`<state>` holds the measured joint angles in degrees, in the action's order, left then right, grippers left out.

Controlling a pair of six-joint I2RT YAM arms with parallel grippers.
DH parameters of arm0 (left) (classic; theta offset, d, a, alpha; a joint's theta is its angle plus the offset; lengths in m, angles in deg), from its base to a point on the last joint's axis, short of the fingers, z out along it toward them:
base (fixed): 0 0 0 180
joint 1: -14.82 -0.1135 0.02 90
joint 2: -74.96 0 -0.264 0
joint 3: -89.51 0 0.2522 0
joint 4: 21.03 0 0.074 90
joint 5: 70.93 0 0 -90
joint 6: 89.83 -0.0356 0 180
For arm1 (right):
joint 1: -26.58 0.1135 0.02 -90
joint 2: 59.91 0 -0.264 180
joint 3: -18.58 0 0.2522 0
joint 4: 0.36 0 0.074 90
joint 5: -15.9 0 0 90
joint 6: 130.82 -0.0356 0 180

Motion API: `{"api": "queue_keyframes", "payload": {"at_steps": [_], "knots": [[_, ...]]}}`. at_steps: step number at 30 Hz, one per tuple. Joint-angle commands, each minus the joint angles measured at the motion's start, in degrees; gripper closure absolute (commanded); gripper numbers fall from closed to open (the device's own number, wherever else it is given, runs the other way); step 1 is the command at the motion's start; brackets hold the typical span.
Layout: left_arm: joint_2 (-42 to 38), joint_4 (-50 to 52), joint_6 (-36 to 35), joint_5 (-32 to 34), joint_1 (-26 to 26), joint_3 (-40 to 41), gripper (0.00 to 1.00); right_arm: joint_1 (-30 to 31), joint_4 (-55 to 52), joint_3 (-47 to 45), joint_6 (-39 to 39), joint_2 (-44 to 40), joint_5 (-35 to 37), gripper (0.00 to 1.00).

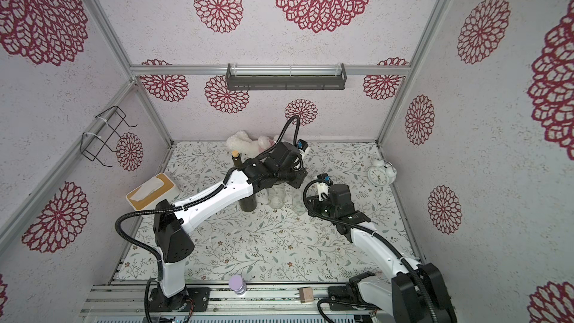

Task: Remove the label from the bottle
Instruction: Tear open the label from the bottle.

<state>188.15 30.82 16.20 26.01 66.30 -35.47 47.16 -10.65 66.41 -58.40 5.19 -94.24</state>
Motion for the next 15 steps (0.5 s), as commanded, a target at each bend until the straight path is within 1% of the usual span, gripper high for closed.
{"api": "queue_keyframes", "payload": {"at_steps": [1,4,7,15], "knots": [[1.01,2.31,-0.79,0.72,-0.07,0.53,0.90,-0.84,-0.41,-0.40,0.96,-2.39,-1.33,1.00],[0.98,2.35,-0.91,0.72,-0.16,0.50,0.98,-1.41,-0.98,-0.31,1.30,-2.54,-1.65,1.00],[1.01,2.42,-1.07,0.86,-0.23,0.64,1.00,-2.05,-1.60,-0.23,1.60,-2.70,-2.13,1.00],[0.97,2.59,-1.38,1.22,-0.33,1.14,1.00,-3.20,-3.58,-0.24,2.63,-3.10,-2.64,1.00]]}}
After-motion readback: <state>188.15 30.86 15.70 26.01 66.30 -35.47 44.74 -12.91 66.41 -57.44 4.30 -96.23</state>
